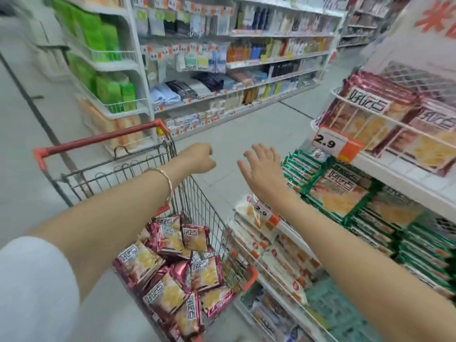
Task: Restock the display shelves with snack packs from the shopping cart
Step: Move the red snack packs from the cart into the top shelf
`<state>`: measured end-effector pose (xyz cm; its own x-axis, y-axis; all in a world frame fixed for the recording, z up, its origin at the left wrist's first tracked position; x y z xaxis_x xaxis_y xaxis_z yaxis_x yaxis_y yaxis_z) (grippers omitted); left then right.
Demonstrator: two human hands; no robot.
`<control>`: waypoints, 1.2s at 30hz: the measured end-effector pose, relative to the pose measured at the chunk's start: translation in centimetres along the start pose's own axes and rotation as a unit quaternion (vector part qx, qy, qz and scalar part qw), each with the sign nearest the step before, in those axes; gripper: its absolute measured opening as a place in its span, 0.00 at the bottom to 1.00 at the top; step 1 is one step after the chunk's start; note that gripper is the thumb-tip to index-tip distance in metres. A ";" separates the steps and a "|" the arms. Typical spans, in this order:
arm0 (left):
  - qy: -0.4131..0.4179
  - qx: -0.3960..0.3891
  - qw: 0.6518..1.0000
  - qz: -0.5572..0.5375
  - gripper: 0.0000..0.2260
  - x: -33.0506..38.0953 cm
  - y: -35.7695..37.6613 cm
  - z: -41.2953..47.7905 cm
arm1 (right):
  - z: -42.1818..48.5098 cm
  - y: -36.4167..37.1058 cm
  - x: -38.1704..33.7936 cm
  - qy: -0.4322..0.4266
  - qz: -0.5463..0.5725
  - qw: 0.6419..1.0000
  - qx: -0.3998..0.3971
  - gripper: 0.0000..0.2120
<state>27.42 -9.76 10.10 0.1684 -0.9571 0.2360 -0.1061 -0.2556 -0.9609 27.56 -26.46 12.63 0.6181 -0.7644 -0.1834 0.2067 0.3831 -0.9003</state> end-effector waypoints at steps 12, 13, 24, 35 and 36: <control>-0.150 -0.162 0.974 -0.045 0.07 -17.1 18.4 -3.1 | -8.9 25.1 -5.9 0.048 0.102 0.931 -0.347 0.22; -0.160 -0.170 0.971 -0.048 0.08 -18.0 19.7 -3.3 | -10.0 27.0 -5.9 0.062 0.116 0.913 -0.386 0.21; -0.180 -0.268 0.938 -0.130 0.13 -23.6 32.1 -3.1 | -26.2 46.0 -8.8 0.363 0.262 0.742 -0.498 0.39; -0.098 -0.294 0.940 -0.141 0.11 -23.0 32.9 0.7 | -27.8 47.3 -6.3 0.349 0.250 0.768 -0.475 0.18; -0.095 -0.297 0.939 -0.148 0.11 -22.4 33.0 0.9 | -28.4 47.9 -6.7 0.393 0.312 0.718 -0.482 0.32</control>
<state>21.06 3.40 -26.99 0.4416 -0.8053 0.3955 -0.5457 -0.5910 -0.5941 11.79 -17.74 -40.46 -0.3359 -0.8017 -0.4943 -0.7799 0.5311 -0.3314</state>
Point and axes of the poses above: each hand's wrist, its own z-axis towards the middle knuckle, its own y-axis out of the palm, x = y × z, the point moved 10 cm from there along z, towards the middle knuckle, and after that the axes turned 10 degrees about z, right-handed, at the moved point
